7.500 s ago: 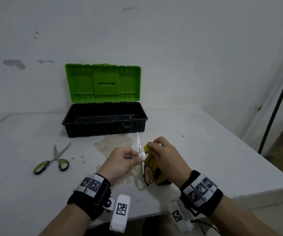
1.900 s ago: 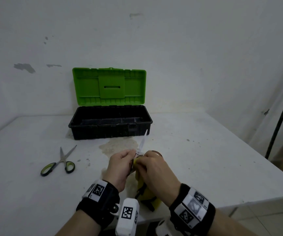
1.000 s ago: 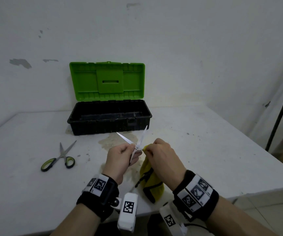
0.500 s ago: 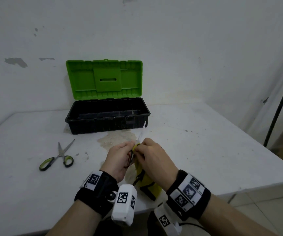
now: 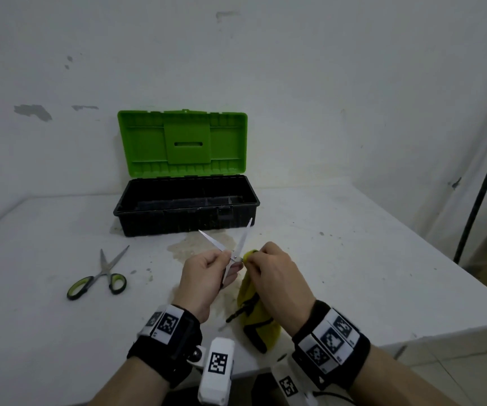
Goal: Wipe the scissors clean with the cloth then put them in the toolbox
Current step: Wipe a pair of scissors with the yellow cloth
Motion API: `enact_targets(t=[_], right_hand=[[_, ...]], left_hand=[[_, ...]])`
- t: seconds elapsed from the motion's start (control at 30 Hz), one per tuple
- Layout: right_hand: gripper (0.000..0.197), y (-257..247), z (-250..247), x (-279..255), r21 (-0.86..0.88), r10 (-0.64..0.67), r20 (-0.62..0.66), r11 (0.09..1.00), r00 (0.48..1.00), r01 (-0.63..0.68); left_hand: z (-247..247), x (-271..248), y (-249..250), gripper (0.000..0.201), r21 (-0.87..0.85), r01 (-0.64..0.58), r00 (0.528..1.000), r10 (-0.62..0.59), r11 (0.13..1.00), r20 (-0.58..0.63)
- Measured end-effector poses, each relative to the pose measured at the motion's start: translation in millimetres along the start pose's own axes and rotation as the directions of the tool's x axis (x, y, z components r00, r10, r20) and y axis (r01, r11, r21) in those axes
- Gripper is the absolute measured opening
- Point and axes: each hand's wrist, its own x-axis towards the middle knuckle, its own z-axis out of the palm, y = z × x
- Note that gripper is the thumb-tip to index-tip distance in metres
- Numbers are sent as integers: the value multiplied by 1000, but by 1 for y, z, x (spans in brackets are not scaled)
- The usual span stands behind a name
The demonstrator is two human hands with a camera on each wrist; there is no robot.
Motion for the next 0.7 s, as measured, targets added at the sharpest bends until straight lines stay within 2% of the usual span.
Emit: enact_targets(t=[0.1,0.23,0.4,0.57,0.7], right_hand=[[30,4,-3,1,-12,31,-20,999,999,-31],[25,-2,1,6,27,-66,-10,997,998,66],[29,9,-2,7,-6,50,63,999,997,-49],[23,-1,-2,14,58,-69,-1,996,998,69],[22,5,1,11,45,-74,10,996,997,73]], left_hand=[[-4,2,-2,26,21,-13,1000,14,1000,-26],[1,-3,0,34,83,-67,998,66,994,20],[-7,4,-2,26,35,-4,999,6,999,-49],[1,0,-5,36,113,-55,998,52,992,30],[1,3,0,31,47,-61,998,62,997,-11]])
